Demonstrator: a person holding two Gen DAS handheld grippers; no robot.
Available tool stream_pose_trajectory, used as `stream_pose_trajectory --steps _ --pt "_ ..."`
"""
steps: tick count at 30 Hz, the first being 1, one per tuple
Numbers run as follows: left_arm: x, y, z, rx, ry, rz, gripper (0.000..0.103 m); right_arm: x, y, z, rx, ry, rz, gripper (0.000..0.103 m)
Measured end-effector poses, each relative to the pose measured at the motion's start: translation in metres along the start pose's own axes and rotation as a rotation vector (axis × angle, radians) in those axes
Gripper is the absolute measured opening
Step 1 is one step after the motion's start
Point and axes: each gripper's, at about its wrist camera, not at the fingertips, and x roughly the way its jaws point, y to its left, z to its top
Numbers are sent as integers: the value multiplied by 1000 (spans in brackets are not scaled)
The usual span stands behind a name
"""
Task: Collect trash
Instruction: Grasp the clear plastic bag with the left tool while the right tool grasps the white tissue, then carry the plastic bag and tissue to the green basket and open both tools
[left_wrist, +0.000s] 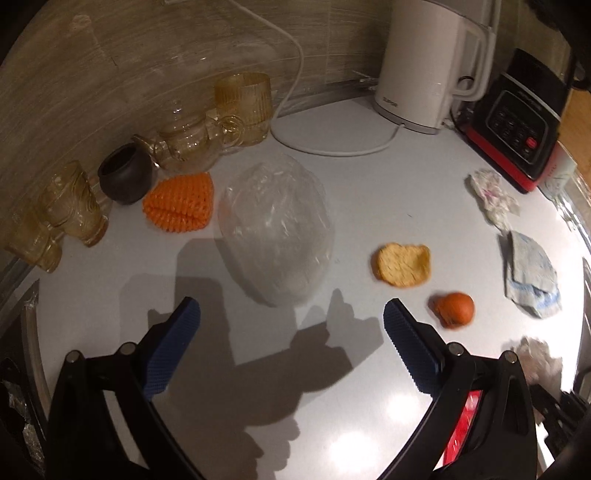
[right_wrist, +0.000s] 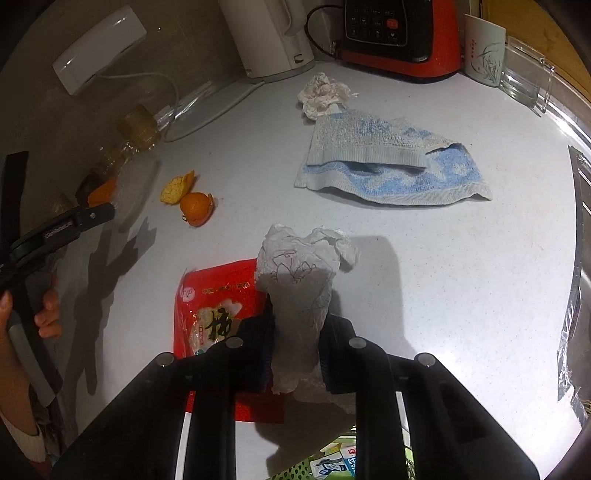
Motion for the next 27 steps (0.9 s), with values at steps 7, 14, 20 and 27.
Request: stream_pose_trajectory --steps 7,14,20,27 --pt "37 -6 23 -24 39 42 95 -29 -3 10 1 -64 15 21" --pt "60 -9 32 -37 85 32 78 -36 -11 18 7 -77 11 21" --pt "68 -7 31 -28 99 49 45 -34 -12 18 9 -72 4 22" --pt "54 2 28 -39 70 39 15 -42 -12 13 12 -80 -5 22"
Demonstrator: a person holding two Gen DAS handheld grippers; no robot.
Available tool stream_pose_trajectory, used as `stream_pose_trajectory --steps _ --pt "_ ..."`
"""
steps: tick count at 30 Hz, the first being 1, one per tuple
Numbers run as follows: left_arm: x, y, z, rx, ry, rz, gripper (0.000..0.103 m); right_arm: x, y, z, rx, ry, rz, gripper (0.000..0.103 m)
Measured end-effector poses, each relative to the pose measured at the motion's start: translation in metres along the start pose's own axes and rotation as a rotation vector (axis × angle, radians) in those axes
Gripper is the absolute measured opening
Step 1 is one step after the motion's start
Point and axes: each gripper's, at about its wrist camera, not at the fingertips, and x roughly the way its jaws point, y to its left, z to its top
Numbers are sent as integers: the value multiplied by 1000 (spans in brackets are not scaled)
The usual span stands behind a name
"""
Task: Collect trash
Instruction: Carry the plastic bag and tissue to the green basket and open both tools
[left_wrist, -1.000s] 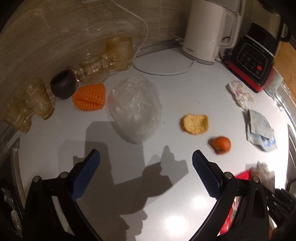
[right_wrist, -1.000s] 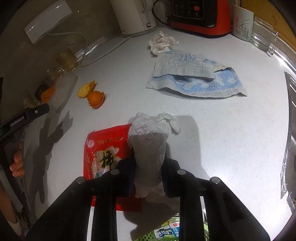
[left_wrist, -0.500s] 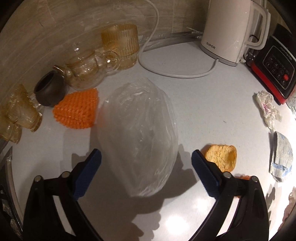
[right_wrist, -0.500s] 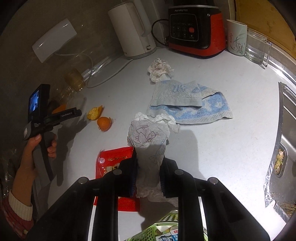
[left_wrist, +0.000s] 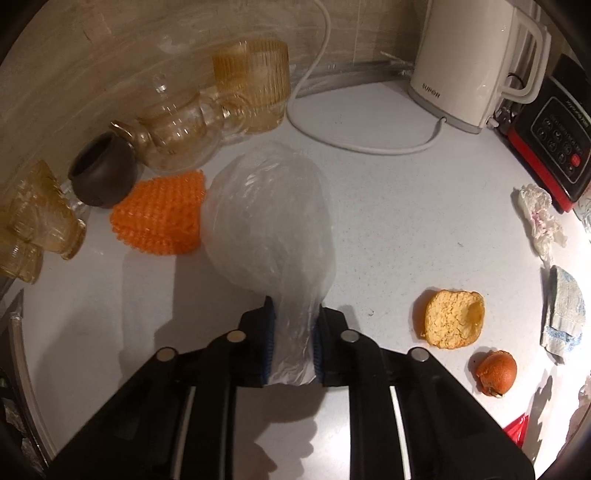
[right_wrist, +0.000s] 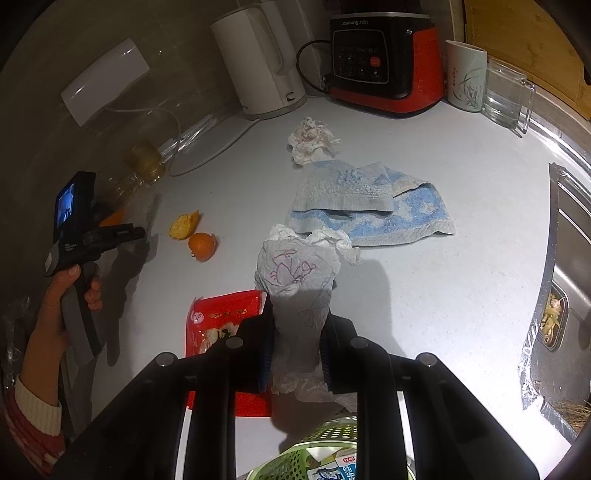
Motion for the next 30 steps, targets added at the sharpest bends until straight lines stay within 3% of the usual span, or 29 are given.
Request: stream_pose_trajectory --steps 6,12,18,21,26,30 --pt "-40 -2 -10 32 -54 -34 13 -23 0 -12 -1 -25 -15 22" --pt "-90 -6 -40 97 -82 -93 13 -61 2 -37 -9 -64 -37 22" --pt "-152 -26 -102 248 -77 -212 13 -101 -6 -76 11 -96 -61 22" --pt "-180 -46 -144 362 -44 -321 13 -121 -13 -99 32 -111 -86 22" --pt "-208 -84 -210 533 29 -481 13 -147 -26 -136 85 -122 -132 22" --pt "-219 -116 -255 675 62 -540 13 -162 -39 -162 134 -122 -169 22"
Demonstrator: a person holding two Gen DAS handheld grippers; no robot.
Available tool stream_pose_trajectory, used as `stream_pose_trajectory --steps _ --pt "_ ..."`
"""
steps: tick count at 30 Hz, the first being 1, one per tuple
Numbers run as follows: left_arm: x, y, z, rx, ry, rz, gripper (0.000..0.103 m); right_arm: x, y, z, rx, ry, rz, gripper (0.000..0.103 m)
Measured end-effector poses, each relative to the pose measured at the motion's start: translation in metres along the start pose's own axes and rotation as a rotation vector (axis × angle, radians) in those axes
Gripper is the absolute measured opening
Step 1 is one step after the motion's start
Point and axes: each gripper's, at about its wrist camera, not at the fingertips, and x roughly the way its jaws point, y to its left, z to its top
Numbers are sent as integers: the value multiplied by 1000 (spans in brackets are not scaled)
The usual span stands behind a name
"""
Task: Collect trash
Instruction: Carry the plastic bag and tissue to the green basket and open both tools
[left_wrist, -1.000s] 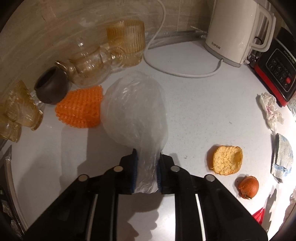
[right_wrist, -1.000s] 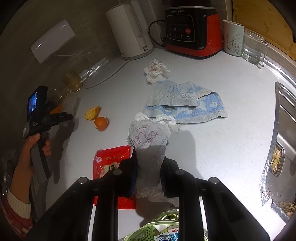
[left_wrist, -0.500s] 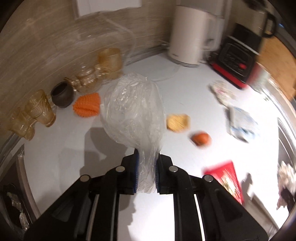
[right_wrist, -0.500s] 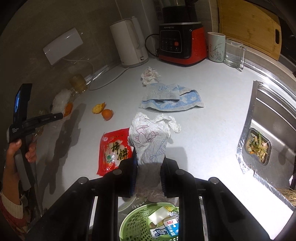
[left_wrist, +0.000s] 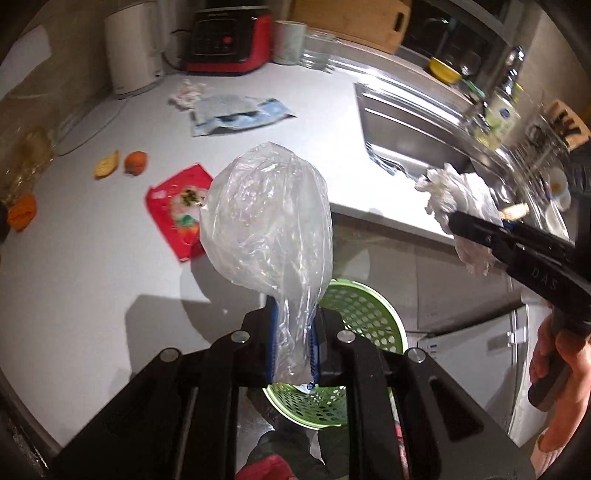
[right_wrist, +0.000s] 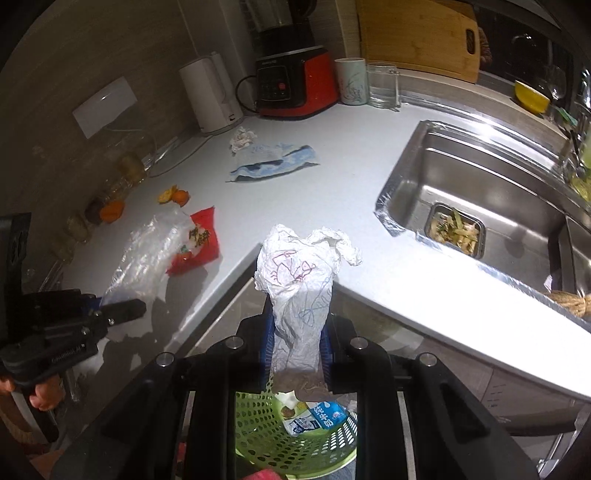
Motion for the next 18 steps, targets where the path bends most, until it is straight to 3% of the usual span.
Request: stream_pose_trajectory --steps 8,15,17,18 --pt "60 -61 -36 169 155 -34 13 -18 -35 -40 103 15 -60 23" --pt "106 -72 -60 197 306 -48 15 -17 -48 -63 160 41 -69 23" --pt "109 -71 -61 196 319 -47 24 -15 -49 -67 166 49 -68 23" --pt "110 -71 -60 194 319 -45 36 -14 -48 -69 168 52 -66 23"
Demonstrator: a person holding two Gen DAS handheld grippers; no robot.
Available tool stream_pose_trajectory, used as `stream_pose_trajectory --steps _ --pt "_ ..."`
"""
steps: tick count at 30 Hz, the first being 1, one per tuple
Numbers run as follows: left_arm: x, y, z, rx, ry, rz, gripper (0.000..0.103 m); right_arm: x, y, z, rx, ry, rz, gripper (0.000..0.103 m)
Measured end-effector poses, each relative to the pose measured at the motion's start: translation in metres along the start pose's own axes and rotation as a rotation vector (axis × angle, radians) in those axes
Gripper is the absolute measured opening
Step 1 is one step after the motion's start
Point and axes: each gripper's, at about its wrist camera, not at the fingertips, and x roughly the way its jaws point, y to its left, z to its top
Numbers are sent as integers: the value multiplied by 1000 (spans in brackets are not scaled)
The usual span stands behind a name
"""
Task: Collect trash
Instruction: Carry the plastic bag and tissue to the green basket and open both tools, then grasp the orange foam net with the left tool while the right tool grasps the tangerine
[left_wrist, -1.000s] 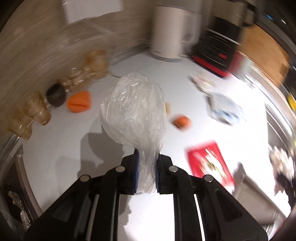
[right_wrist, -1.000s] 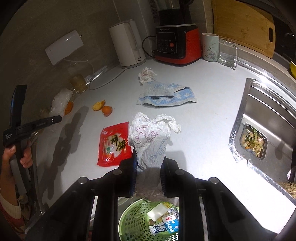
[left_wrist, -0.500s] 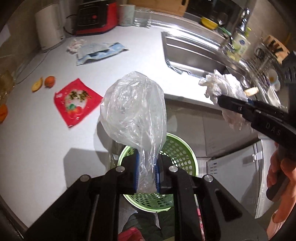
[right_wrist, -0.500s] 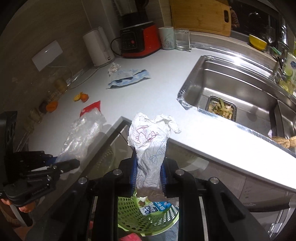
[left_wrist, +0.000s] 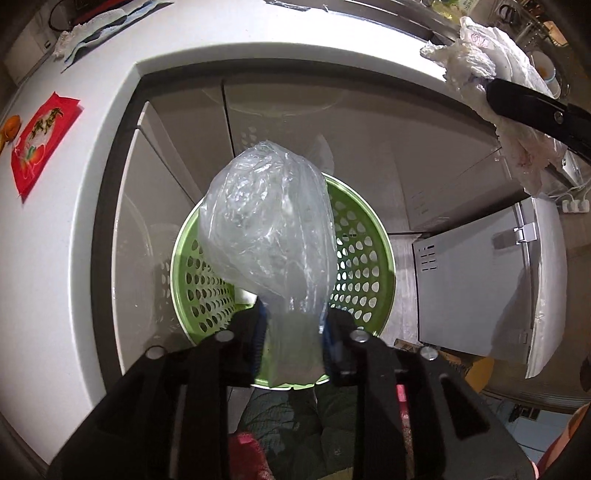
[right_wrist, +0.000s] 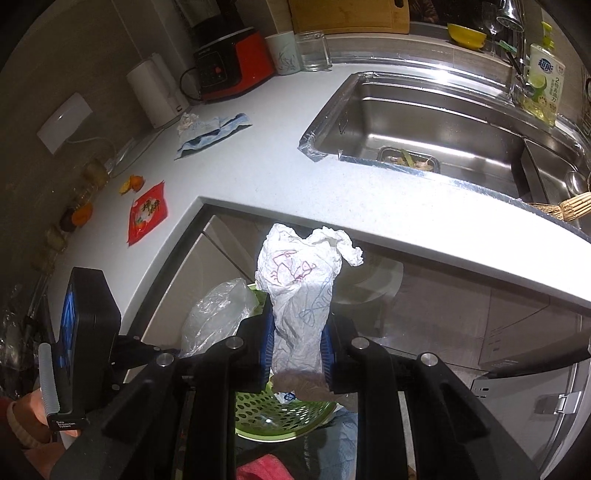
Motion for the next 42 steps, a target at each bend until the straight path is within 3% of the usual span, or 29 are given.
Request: stream_pose_trajectory --steps 1,3,11,19,28,29,30,31,33,37,40,42 --pt "-1 1 1 -2 -8 9 46 0 0 -2 0 2 1 23" --pt "-5 3 2 -3 -28 18 53 0 1 -4 -2 6 2 23" --pt "-20 7 2 -34 -75 35 73 -3 4 -3 -17 8 2 24" --pt "-65 22 6 -65 -193 100 81 -2 12 -11 -53 13 12 24" --pt "-119 77 -4 -170 -344 206 88 36 32 -60 -123 137 26 24" --pt "-120 84 -6 -186 -349 211 88 41 35 -65 -128 152 26 26" --pt "-121 91 -8 -201 -352 212 88 45 37 -70 -135 164 25 34" --pt "-122 99 -10 -219 -354 213 88 49 39 -74 -145 177 21 52" --pt "-121 112 -14 -250 -350 216 88 54 44 -79 -163 181 0 74" --pt "-119 134 -21 -307 -341 231 88 52 55 -77 -204 157 -29 83" --pt "-122 151 -24 -359 -347 243 88 44 62 -63 -220 118 -30 92" --pt "-126 164 -26 -395 -356 251 88 38 69 -48 -239 88 -27 93"
